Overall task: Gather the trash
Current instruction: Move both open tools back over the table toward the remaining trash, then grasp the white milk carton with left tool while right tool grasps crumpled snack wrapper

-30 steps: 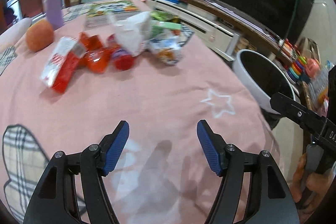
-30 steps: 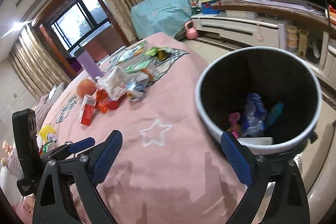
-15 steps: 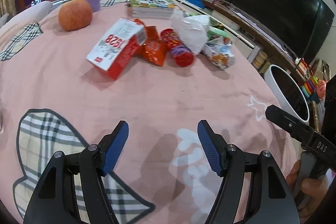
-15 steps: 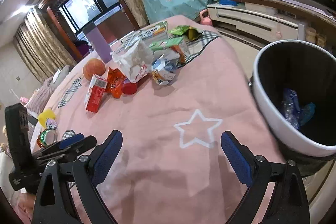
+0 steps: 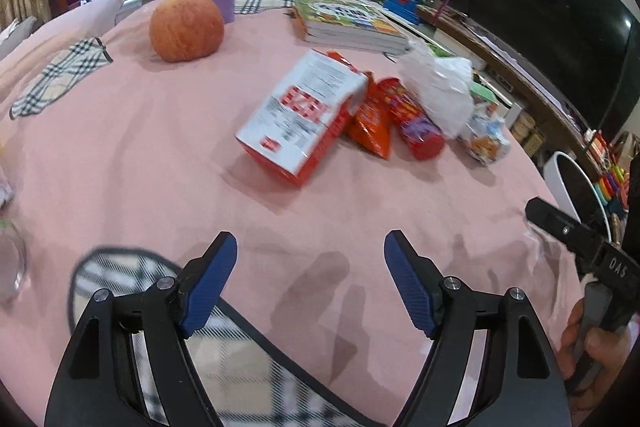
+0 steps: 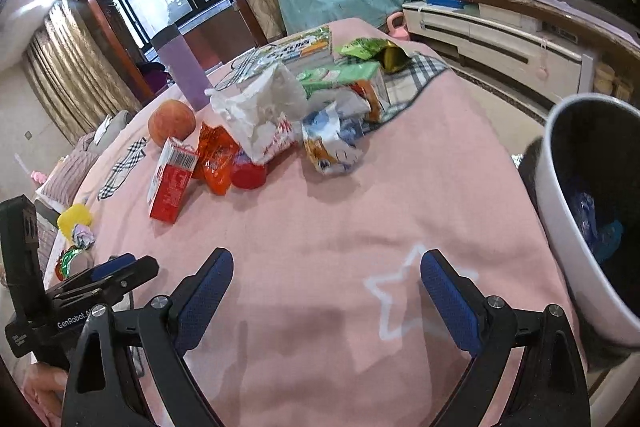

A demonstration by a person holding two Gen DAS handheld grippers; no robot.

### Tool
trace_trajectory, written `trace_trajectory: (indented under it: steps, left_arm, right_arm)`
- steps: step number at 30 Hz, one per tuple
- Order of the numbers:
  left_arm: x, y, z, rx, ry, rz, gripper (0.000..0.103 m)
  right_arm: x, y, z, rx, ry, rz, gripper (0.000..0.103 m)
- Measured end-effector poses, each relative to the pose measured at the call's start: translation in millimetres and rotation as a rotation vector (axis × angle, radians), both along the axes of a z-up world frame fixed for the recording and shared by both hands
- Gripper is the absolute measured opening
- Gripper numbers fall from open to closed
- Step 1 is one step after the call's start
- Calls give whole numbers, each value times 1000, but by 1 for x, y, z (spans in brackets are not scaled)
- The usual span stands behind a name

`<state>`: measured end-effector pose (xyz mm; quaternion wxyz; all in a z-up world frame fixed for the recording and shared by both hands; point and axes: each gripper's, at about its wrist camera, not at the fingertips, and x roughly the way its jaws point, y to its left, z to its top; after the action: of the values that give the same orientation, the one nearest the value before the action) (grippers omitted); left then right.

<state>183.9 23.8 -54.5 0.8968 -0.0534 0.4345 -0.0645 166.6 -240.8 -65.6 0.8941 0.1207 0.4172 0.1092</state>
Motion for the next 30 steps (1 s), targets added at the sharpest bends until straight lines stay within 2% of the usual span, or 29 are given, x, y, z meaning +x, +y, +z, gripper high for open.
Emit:
trace_trajectory:
  steps: [5,15,19,21,22,23,24,26,30]
  left_arm:
    - [21,10,4,36,-23,-8,86]
    - [59,11,-6,55,-10,-61,86]
    - [60,6,-8,60,-26,-88,85]
    - [57,1,-7,73,-40,-103,65]
    - [55,-1,-7,80,-38,-118,52]
    - [54,-2,-7,82,-39,-123,51]
    - [50,-4,-5,86,-51,-127,51]
    - [45,-5,-3,87,-65,-133,50]
    - [30,-9,1,62,-65,-134,50]
  right_arm:
    - [26,2,-1,10,0,-11,96]
    - [70,3,-8,-17,-1,-29,94]
    - [77,5,-10,-23,5,-27,80]
    - [78,5,-12,-27,12,-29,66]
    - [78,5,-13,-27,18,-31,49]
    - [77,4,-13,-19,21,-28,38]
    - [75,4,-13,-16,17,-27,38]
    - [70,4,-10,-23,7,-22,31]
    - [51,2,-7,-13,-1,-7,30]
